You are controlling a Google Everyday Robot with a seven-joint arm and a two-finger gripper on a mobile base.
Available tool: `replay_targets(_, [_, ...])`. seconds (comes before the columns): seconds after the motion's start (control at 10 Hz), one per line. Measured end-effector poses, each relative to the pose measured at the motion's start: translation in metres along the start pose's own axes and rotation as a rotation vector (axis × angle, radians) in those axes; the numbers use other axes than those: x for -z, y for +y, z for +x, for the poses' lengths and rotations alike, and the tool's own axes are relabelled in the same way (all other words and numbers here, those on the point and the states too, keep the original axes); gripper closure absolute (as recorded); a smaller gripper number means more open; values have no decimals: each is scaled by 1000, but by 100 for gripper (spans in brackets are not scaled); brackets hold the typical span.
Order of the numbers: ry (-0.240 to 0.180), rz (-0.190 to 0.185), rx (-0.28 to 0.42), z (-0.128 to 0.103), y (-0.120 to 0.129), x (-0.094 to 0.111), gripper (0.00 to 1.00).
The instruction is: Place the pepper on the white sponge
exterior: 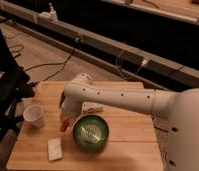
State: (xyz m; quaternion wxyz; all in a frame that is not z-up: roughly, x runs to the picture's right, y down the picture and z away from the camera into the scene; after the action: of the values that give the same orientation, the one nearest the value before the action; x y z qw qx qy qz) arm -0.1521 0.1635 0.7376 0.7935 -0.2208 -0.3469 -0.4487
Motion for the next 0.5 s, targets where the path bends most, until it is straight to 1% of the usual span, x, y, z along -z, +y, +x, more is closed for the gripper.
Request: replay_targets(0.5, [-1,0,3,-1,-1,-1,100])
